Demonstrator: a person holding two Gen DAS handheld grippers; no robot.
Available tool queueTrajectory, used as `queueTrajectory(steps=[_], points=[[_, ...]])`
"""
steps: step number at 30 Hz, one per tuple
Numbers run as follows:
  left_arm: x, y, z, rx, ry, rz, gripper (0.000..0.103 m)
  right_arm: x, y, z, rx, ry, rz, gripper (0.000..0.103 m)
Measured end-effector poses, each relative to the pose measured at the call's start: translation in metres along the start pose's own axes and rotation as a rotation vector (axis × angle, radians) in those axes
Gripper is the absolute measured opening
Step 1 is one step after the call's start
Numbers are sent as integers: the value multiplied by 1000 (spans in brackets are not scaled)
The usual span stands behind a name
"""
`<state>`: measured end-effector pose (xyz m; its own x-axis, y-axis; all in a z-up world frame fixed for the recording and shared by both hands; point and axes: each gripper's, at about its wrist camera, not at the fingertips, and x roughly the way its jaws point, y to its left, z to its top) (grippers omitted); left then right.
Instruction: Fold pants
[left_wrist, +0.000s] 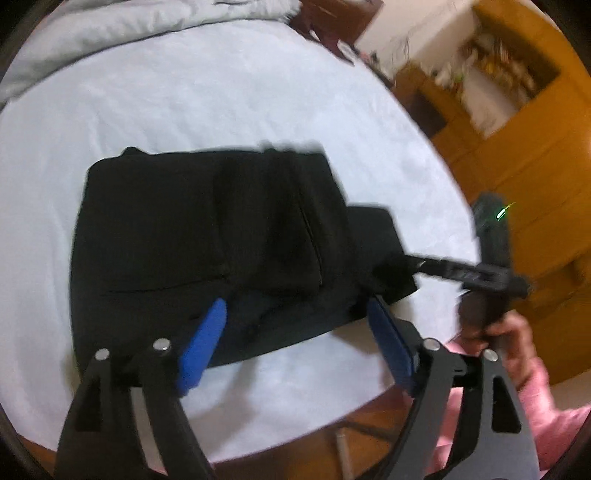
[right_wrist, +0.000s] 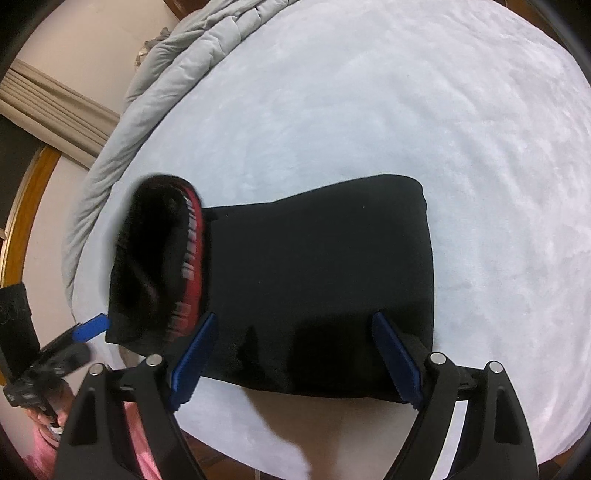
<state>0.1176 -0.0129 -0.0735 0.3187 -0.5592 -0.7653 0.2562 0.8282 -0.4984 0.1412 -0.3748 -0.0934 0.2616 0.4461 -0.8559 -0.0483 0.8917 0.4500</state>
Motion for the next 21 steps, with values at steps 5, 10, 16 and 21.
queueTrajectory(steps=[5, 10, 16, 21], points=[[-16, 50, 1, -190, -44, 155, 85, -6, 17, 6, -6, -2, 70, 86], [-1, 83, -3, -272, -10, 261, 85, -4, 64, 8, -109, 28, 177, 86], [10, 83, -5, -212, 13, 338, 85, 21, 112, 6, -234, 74, 189, 84], [1, 96, 1, -244, 12, 322, 85, 38, 123, 6, -264, 118, 225, 24]])
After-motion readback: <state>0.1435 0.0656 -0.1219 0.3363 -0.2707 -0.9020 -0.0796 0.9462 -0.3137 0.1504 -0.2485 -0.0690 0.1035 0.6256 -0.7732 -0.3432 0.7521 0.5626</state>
